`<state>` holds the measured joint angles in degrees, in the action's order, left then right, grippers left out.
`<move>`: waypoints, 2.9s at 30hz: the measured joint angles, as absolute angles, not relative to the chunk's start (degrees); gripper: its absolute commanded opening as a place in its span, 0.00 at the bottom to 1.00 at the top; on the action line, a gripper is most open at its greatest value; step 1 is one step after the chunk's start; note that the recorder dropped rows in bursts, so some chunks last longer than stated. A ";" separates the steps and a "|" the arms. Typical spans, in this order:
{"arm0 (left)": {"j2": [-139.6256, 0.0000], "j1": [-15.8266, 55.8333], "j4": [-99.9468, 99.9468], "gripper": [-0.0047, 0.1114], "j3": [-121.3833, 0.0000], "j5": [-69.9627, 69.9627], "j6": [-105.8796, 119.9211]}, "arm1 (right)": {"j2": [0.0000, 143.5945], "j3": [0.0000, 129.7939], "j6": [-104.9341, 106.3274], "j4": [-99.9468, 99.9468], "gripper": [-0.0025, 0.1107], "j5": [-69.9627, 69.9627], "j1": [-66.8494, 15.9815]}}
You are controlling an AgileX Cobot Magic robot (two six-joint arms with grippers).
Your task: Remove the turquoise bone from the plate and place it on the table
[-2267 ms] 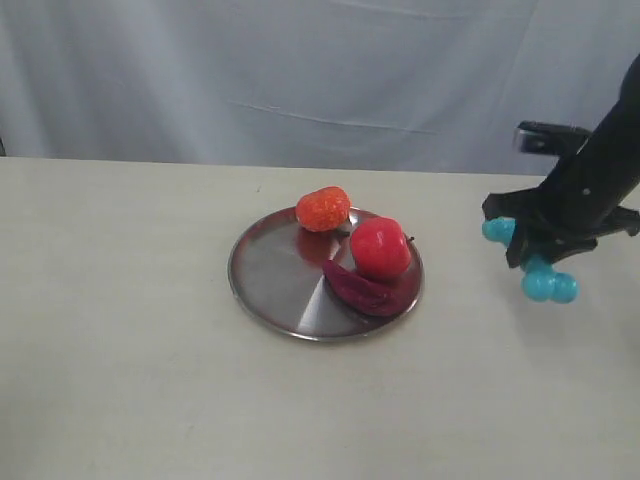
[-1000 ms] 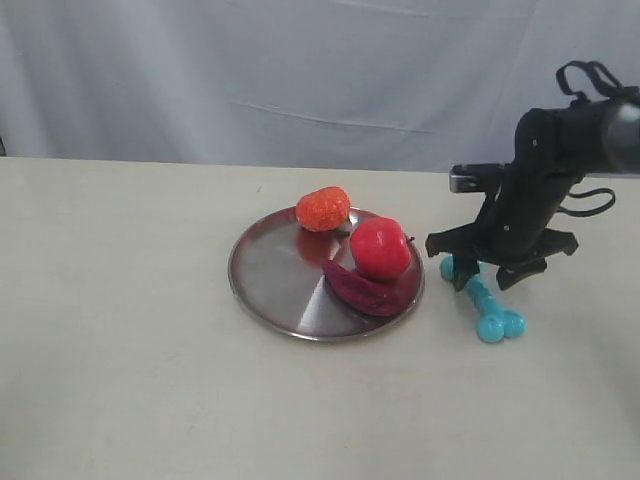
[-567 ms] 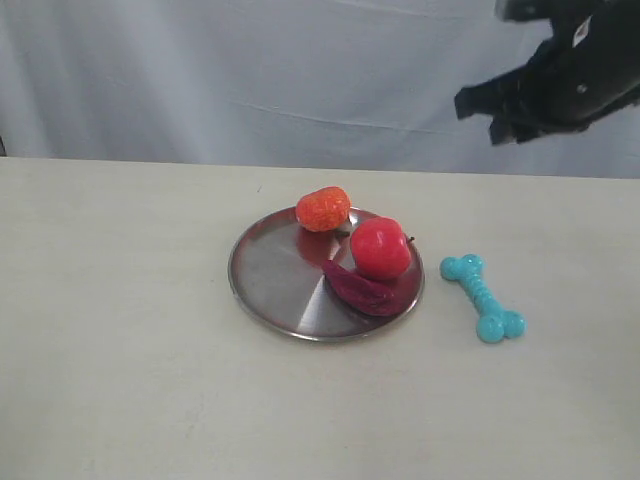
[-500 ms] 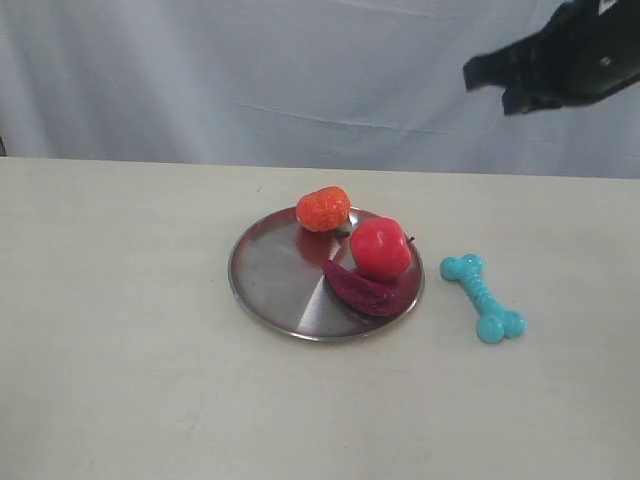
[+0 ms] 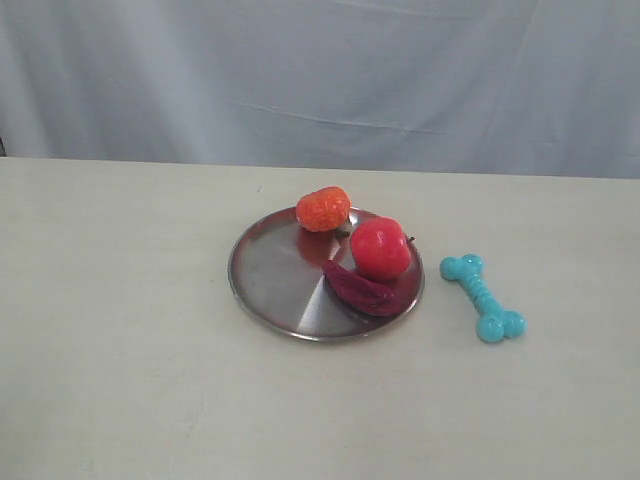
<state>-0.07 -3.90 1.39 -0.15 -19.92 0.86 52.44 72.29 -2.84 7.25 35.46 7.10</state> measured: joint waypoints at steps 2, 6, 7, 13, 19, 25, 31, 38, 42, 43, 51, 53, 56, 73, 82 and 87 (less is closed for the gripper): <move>-0.07 -3.90 1.39 0.04 -0.15 -19.92 0.86 | 47.22 70.06 -2.84 7.36 0.02 33.07 7.10; -0.07 -3.90 1.39 0.04 -0.15 -19.92 0.86 | 35.57 64.36 -2.84 7.36 0.02 28.09 7.10; -0.07 -3.90 1.39 0.04 -0.15 -19.92 0.86 | 32.46 62.99 -2.84 7.36 0.02 26.92 7.10; -0.07 -3.90 1.39 0.04 -0.15 -19.92 0.86 | 18.72 56.84 -2.72 7.36 0.02 23.68 7.10; -0.07 -3.90 1.39 0.04 -0.15 -19.92 0.86 | 12.17 54.47 -2.62 7.36 0.02 25.50 7.10; -0.07 -3.90 1.39 0.04 -0.15 -19.92 0.86 | 8.20 53.96 -2.62 7.36 0.02 29.59 7.10; -0.07 -3.90 1.39 0.04 -0.15 -19.92 0.86 | 5.26 53.96 -2.62 7.36 0.02 30.28 7.10; -0.07 -3.90 1.39 0.04 -0.15 -19.92 0.86 | 3.24 53.96 -2.62 7.36 0.02 30.40 7.10; -0.07 -3.90 1.39 0.04 -0.15 -19.92 0.86 | 1.11 53.96 -2.62 8.65 0.02 30.40 7.51; -0.07 -3.90 1.39 0.04 -0.15 -19.92 0.86 | 0.53 53.93 -2.62 9.80 0.02 30.40 8.82; -0.07 -3.90 1.39 0.04 -0.15 -19.92 0.86 | 0.07 36.95 -5.61 10.37 0.02 19.05 16.14; -0.07 -3.90 1.39 0.04 -0.15 -19.92 0.86 | 0.18 30.17 -6.02 10.37 0.02 17.98 16.71; -0.07 -3.90 1.39 0.04 -0.15 -19.92 0.86 | 0.28 19.28 -7.62 10.37 0.02 12.35 16.71; -0.07 -3.90 1.39 0.04 -0.15 -19.92 0.86 | 0.28 0.21 -10.07 10.37 0.02 2.96 16.71; -0.07 -3.90 1.39 0.04 -0.15 -19.92 0.86 | 0.28 0.21 -10.07 10.37 0.02 3.22 16.71; -0.07 -3.90 1.39 0.04 -0.15 -19.92 0.86 | 0.28 0.21 -10.07 10.37 0.02 3.31 16.71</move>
<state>-0.07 -3.90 1.39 -0.15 -19.92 0.86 0.28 0.21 -10.07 10.37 3.31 16.71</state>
